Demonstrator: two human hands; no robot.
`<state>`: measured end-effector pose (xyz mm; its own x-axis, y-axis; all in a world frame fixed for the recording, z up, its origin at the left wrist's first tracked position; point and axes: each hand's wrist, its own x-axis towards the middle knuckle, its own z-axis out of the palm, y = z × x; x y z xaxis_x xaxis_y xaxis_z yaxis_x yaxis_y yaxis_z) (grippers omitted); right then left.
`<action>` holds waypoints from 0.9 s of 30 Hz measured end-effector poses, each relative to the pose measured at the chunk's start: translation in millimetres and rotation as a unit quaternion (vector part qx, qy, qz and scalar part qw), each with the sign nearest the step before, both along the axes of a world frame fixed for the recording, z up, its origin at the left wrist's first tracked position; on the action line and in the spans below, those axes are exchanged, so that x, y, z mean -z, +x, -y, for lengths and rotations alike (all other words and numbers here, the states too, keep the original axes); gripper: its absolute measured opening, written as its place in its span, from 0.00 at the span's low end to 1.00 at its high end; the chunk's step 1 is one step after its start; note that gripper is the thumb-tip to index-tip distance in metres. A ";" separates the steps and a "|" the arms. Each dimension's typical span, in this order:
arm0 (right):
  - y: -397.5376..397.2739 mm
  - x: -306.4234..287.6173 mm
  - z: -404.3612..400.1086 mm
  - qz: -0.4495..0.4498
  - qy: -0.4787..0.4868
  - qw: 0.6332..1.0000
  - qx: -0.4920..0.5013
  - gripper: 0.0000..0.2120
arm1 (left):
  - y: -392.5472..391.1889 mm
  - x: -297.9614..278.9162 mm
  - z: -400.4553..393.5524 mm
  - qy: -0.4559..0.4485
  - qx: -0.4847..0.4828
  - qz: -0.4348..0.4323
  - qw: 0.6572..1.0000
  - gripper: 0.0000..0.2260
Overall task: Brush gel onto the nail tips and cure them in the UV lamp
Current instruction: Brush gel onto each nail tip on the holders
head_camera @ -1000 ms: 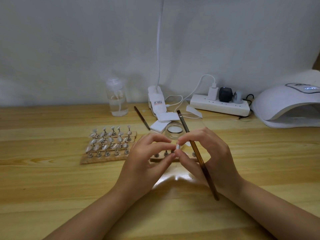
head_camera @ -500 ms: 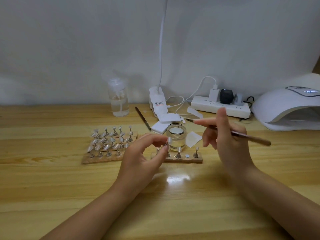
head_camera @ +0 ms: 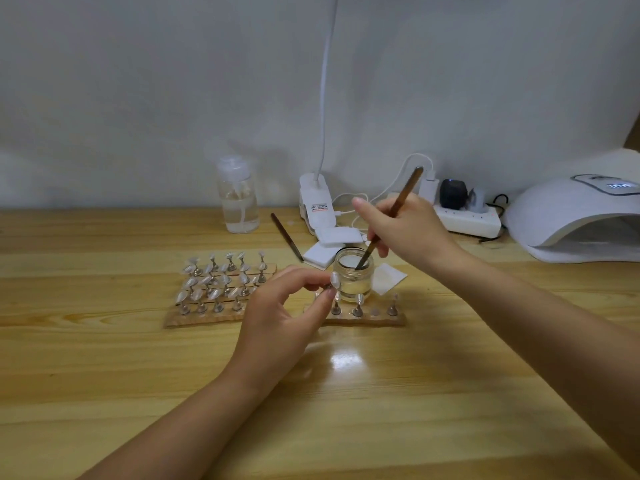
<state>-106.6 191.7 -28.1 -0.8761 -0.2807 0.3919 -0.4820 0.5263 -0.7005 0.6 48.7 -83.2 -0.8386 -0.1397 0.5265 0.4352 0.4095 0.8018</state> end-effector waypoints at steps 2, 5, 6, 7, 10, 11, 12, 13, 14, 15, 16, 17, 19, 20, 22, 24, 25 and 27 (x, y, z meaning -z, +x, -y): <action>-1.0 4.1 4.7 -0.006 0.034 0.999 0.007 0.26 | -0.3 -0.2 -0.1 0.002 -0.003 0.000 1.000 0.09; -1.8 7.6 7.8 -0.020 0.064 0.998 0.013 0.27 | -0.8 0.3 0.5 -0.002 -0.006 -0.002 1.000 0.10; -2.2 6.9 6.7 -0.020 0.059 0.998 0.015 0.27 | -0.8 0.6 0.4 -0.001 -0.005 -0.003 1.000 0.10; -3.1 4.4 4.8 -0.013 0.042 0.999 0.017 0.26 | -0.7 0.7 0.2 0.002 -0.005 -0.003 1.000 0.10; -8.0 -5.7 -3.7 0.010 -0.046 0.998 0.032 0.25 | -0.7 0.8 0.4 0.003 -0.007 0.000 1.000 0.10; -10.3 -7.8 -7.0 0.022 -0.080 0.996 0.041 0.25 | -0.8 0.7 0.4 0.001 -0.006 0.001 1.000 0.10; -12.1 -8.8 -10.1 0.037 -0.112 0.992 0.049 0.25 | -0.7 0.6 0.3 0.001 -0.005 0.001 1.000 0.09; -13.3 -8.8 -12.8 0.055 -0.137 0.987 0.057 0.24 | -0.6 0.4 0.2 0.003 -0.004 0.001 1.000 0.09; -13.7 -7.7 -14.9 0.072 -0.156 0.983 0.065 0.24 | -0.4 0.2 0.3 0.004 -0.002 0.002 1.000 0.07; -13.8 -6.2 -16.8 0.086 -0.168 0.979 0.071 0.24 | -0.3 0.1 0.5 0.005 -0.002 0.001 1.000 0.06; -13.8 -4.2 -18.4 0.097 -0.175 0.977 0.074 0.24 | -0.1 0.2 0.6 0.005 -0.001 0.000 1.000 0.05; -13.7 -2.3 -19.9 0.106 -0.179 0.975 0.077 0.24 | -0.1 0.2 0.5 0.003 0.000 -0.001 1.000 0.05; -13.4 0.8 -22.9 0.115 -0.183 0.973 0.081 0.24 | -0.3 0.3 0.6 -0.002 0.000 -0.002 1.000 0.05; -13.3 1.8 -24.2 0.119 -0.183 0.972 0.083 0.24 | -0.6 0.4 0.7 -0.005 -0.001 -0.004 1.000 0.05; -13.5 3.1 -26.6 0.124 -0.183 0.971 0.088 0.24 | -1.1 0.7 1.0 -0.011 -0.004 -0.007 1.000 0.06; -13.7 3.6 -29.3 0.127 -0.187 0.969 0.095 0.24 | -1.4 1.0 1.0 -0.015 -0.009 -0.009 1.000 0.07; -13.7 3.8 -31.0 0.127 -0.191 0.968 0.099 0.24 | -1.4 1.0 0.9 -0.017 -0.010 -0.009 1.000 0.07; -13.0 4.3 -34.3 0.122 -0.202 0.966 0.103 0.24 | -1.4 1.1 1.0 -0.021 -0.011 -0.008 1.000 0.08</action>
